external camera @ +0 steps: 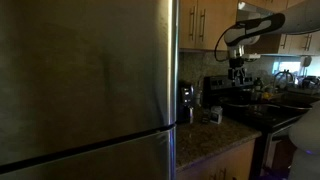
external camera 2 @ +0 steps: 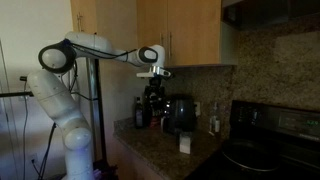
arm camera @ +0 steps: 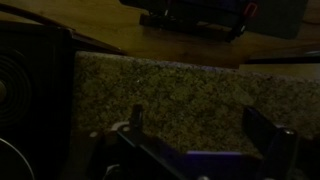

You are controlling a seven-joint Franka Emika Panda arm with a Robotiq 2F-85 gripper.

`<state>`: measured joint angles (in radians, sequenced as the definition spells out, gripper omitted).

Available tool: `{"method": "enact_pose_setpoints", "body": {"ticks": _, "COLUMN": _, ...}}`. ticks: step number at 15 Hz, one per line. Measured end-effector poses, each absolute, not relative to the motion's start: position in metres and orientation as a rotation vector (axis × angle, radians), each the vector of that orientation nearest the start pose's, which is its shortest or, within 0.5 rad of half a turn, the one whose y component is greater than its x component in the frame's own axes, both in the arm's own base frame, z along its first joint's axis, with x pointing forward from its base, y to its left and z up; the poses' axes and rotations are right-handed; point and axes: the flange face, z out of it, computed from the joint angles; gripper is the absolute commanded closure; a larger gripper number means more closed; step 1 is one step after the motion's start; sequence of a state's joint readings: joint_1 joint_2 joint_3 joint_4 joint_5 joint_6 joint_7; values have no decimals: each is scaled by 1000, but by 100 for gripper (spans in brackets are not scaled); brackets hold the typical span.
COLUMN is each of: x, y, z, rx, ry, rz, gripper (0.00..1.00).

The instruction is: Turn off the air fryer

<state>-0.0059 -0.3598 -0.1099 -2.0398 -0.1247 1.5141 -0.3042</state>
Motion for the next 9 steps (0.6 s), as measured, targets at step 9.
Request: {"method": "enact_pose_setpoints", "body": {"ticks": 9, "x": 477, "y": -6, "z": 466, "rx": -3140, "ry": -456, "rz": 645, "gripper": 0}}
